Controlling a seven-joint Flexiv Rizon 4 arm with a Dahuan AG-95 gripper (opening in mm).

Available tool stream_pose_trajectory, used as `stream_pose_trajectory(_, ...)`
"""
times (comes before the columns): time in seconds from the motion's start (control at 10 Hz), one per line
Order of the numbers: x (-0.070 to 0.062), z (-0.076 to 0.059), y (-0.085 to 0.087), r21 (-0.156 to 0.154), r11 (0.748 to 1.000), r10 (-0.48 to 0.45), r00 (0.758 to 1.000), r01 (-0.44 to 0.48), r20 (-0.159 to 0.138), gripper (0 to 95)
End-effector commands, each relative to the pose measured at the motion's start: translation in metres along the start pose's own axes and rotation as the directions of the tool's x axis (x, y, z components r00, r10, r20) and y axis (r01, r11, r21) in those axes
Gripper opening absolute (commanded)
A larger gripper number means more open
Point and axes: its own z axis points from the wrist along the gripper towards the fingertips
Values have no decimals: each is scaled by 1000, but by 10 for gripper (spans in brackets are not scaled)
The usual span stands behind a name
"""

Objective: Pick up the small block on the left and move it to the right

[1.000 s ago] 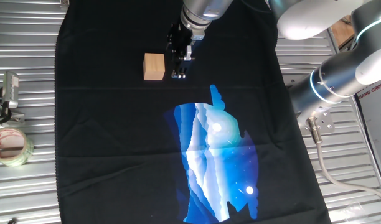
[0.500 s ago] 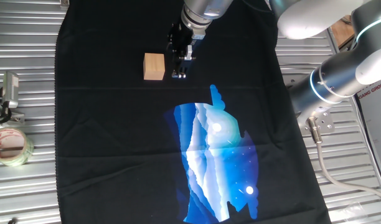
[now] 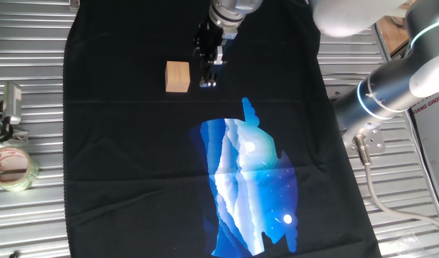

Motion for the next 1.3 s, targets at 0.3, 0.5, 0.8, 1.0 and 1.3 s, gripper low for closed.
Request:
stream_pose_trajectory(0.3, 4, 6, -11, 55, 998, 11, 999, -13, 37, 760)
stream_pose_trajectory(0.5, -4, 5, -16, 50, 999, 14, 999, -16, 32, 760)
stream_pose_trajectory(0.8, -18, 4, -25, 31, 999, 8, 1000, -9, 22, 760)
stream_pose_trajectory(1.0, -27, 4, -29, 17, 1000, 8, 1000, -8, 22, 760)
stream_pose_trajectory(1.3, -31, 5, -30, 9, 1000, 15, 1000, -16, 20, 760)
